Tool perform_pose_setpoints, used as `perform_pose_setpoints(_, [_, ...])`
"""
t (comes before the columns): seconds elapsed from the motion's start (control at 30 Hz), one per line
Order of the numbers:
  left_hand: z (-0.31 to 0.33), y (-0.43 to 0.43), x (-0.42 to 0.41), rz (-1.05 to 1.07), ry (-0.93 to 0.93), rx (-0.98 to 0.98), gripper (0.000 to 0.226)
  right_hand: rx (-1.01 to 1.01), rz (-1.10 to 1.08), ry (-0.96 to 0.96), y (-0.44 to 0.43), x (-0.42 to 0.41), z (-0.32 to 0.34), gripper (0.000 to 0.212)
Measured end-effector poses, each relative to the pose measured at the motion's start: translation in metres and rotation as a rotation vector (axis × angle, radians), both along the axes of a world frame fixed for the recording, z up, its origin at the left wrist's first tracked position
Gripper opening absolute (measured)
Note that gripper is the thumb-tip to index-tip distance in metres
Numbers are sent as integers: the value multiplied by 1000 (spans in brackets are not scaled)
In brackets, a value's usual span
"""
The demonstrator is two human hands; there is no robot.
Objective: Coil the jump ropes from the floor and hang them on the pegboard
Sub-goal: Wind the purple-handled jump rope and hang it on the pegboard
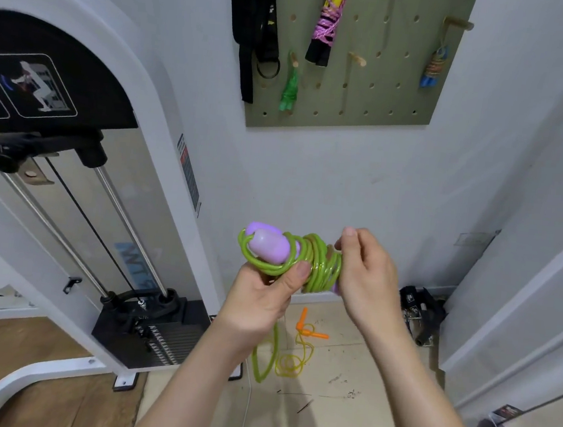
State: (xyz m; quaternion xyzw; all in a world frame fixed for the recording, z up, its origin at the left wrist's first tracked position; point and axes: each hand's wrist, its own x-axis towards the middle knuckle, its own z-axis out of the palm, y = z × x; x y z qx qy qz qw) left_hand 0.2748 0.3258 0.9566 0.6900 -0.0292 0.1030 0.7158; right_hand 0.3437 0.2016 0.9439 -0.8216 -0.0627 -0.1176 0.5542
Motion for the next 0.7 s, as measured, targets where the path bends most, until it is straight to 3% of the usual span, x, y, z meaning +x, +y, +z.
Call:
perform_pose_setpoints(0.1, [12, 7, -7, -301, -125, 75, 62, 126, 299, 183, -20, 0, 25, 52])
perform_pose_setpoints(0.2, [19, 14, -8, -487, -155, 124, 35, 188, 826, 464, -23, -8, 40, 54])
perform_pose_setpoints(0.27, [23, 19, -8, -545, -104, 170, 15, 245, 982, 562, -17, -13, 41, 50])
perform_pose_setpoints(0.4, [34, 24, -7, -516, -59, 222, 7, 243, 933, 428, -14, -15, 42, 41])
perform_pose_setpoints(0.47, [33, 30, -3, -436, -12, 280, 14, 282, 924, 366, -14, -16, 39, 40])
perform_pose_setpoints(0.53, [27, 36, -3, -272, 23, 496, 11, 331, 871, 308, -12, -17, 36, 36])
perform_pose_setpoints(0.6, [20, 42, -4, -26, 9, 834, 26, 415, 769, 292, -12, -14, 31, 31])
perform_pose_setpoints(0.7, [19, 44, -13, 43, -6, 783, 17, 530, 740, 343, -14, -14, 25, 29])
